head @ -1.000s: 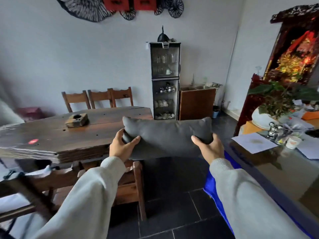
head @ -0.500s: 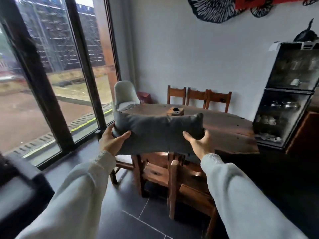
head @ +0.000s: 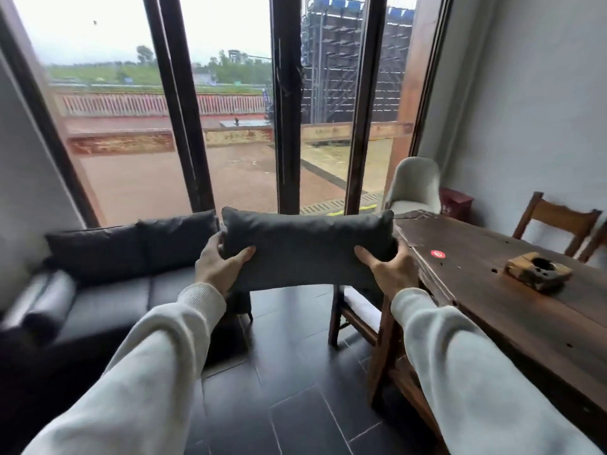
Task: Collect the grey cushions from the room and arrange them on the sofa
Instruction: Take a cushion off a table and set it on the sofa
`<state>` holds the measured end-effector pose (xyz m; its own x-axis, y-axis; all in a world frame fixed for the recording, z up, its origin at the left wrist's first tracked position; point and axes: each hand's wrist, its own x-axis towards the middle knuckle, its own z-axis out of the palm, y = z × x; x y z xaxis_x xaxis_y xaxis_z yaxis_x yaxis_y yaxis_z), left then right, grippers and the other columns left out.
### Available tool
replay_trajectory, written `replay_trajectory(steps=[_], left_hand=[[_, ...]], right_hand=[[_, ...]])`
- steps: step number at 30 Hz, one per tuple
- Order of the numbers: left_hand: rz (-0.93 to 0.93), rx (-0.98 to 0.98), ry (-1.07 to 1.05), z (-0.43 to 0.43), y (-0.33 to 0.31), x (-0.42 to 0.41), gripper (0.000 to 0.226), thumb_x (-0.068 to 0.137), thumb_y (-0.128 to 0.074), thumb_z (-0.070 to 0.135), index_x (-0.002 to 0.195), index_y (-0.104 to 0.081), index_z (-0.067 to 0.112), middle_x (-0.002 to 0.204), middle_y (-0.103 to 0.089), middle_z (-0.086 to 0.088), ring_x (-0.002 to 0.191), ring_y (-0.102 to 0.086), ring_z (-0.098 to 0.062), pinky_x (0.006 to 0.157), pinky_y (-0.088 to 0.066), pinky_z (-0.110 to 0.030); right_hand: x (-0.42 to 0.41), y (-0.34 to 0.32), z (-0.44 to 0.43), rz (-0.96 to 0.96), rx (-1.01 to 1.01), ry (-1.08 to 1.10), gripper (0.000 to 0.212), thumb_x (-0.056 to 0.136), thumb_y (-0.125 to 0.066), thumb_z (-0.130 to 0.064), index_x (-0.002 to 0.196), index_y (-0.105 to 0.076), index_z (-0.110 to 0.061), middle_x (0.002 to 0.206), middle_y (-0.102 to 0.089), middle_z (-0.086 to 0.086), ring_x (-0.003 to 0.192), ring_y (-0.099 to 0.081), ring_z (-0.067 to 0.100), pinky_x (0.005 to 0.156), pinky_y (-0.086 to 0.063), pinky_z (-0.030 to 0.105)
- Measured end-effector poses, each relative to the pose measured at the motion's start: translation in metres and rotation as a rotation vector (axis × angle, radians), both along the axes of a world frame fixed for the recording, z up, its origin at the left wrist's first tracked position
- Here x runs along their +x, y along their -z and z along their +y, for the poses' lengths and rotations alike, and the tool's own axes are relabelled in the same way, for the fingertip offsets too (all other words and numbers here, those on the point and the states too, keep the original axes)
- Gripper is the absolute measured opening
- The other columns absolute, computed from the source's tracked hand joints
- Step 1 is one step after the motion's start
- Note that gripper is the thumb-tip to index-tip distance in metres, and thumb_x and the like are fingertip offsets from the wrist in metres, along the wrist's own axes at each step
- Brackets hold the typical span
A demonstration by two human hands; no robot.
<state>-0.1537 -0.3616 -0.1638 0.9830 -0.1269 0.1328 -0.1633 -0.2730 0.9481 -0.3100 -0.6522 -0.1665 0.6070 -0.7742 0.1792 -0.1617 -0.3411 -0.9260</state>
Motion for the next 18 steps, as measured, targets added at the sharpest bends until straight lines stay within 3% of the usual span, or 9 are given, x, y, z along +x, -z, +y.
replay_trajectory(steps=[6, 10, 18], left_hand=[[0.005, 0.037, -0.236, 0.098, 0.016, 0.039, 0.077, 0.079, -0.086, 0.048, 0.148, -0.056, 0.029, 0.138, -0.067, -0.001, 0.132, -0.059, -0.02, 0.115, -0.046, -0.043], [0.04, 0.048, -0.346, 0.167, 0.03, 0.071, 0.076, 0.083, -0.086, 0.045, 0.149, -0.055, 0.026, 0.14, -0.066, -0.004, 0.135, -0.057, -0.024, 0.117, -0.043, -0.044], [0.08, 0.019, -0.399, 0.283, 0.047, 0.17, 0.073, 0.086, -0.086, 0.03, 0.151, -0.053, 0.02, 0.14, -0.062, -0.002, 0.134, -0.057, -0.021, 0.109, -0.042, -0.029]], right_hand=[[0.107, 0.024, 0.069, 0.017, 0.021, -0.227, 0.088, 0.073, -0.088, -0.058, 0.145, -0.055, -0.019, 0.134, -0.065, 0.004, 0.12, -0.061, 0.025, 0.095, -0.043, 0.025], [0.176, 0.039, 0.129, 0.039, 0.03, -0.356, 0.091, 0.073, -0.09, -0.055, 0.146, -0.054, -0.015, 0.137, -0.064, 0.007, 0.124, -0.06, 0.027, 0.109, -0.048, 0.037], [0.299, 0.069, 0.248, 0.05, 0.072, -0.422, 0.092, 0.068, -0.092, -0.057, 0.143, -0.057, -0.016, 0.131, -0.066, 0.005, 0.122, -0.062, 0.026, 0.11, -0.048, 0.042]])
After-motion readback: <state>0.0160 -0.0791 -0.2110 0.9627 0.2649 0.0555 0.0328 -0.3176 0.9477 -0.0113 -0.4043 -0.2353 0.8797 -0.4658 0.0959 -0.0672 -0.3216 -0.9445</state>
